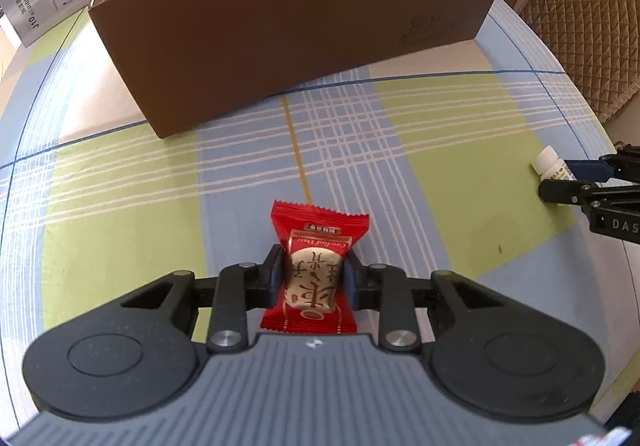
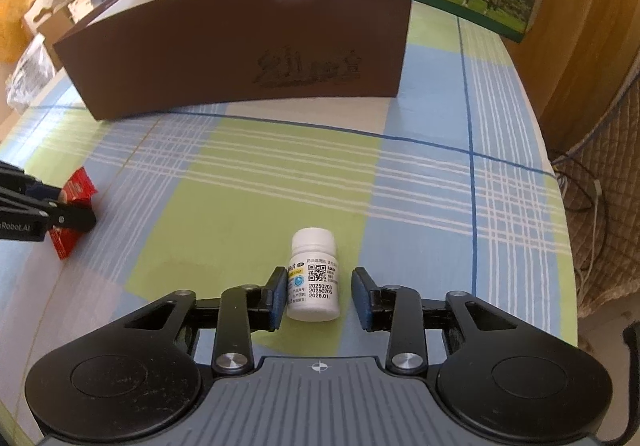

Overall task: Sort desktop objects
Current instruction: 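Lift the red packet and pill bottle toward the brown box, then lower the red packet and pill bottle into the box and open both tools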

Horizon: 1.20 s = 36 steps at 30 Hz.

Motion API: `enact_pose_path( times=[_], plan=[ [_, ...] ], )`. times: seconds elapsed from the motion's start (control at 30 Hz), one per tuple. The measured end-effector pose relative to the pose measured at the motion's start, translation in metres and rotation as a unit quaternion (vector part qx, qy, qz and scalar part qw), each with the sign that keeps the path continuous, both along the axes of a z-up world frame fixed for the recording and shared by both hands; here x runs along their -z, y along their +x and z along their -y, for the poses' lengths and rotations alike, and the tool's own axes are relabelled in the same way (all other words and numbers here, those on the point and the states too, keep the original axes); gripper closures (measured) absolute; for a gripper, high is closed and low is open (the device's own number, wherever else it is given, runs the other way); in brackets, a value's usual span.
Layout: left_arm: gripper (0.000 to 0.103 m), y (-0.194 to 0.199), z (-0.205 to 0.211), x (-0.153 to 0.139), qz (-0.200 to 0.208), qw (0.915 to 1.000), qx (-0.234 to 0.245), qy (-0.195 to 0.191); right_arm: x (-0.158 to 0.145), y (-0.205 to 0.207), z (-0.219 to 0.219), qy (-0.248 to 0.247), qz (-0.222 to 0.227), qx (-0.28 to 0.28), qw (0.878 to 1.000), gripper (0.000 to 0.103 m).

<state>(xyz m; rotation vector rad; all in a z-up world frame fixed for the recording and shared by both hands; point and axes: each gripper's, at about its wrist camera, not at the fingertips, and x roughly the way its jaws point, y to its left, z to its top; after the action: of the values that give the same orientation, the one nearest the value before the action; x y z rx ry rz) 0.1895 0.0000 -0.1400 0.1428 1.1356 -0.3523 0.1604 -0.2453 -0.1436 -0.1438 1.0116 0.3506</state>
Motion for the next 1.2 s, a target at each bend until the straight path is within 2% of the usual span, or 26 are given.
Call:
enact_pose_path(
  times=[0.23,0.3,0.5,0.67,0.87,1.07,1.2],
  plan=[
    [0.079,-0.003,-0.001,-0.002,-0.005,1.0000,-0.003,-0.001,0.001,-0.004,-0.002,0.001,-0.005,-0.011,1.000,0.072],
    [0.079,-0.005,-0.002,-0.004,-0.004,1.0000,-0.004,-0.004,0.000,-0.004,-0.003,0.006,-0.010,-0.015,1.000,0.078],
    [0.080,-0.007,-0.007,-0.025,0.011,0.9996,-0.009,-0.026,-0.012,-0.001,-0.006,0.052,-0.019,-0.022,0.998,0.079],
    [0.080,-0.005,-0.011,-0.055,0.043,0.9978,-0.010,-0.049,-0.037,0.006,-0.013,0.097,0.004,-0.033,0.995,0.079],
    [0.080,0.006,-0.015,-0.091,0.083,0.9942,-0.012,-0.068,-0.071,0.021,-0.025,0.126,0.040,-0.056,0.990,0.079],
    [0.080,0.028,-0.018,-0.119,0.118,0.9896,-0.015,-0.081,-0.102,0.043,-0.036,0.162,0.071,-0.070,0.982,0.079],
    [0.080,0.048,-0.019,-0.133,0.138,0.9868,-0.021,-0.083,-0.120,0.065,-0.042,0.168,0.095,-0.069,0.979,0.079]
  ],
)
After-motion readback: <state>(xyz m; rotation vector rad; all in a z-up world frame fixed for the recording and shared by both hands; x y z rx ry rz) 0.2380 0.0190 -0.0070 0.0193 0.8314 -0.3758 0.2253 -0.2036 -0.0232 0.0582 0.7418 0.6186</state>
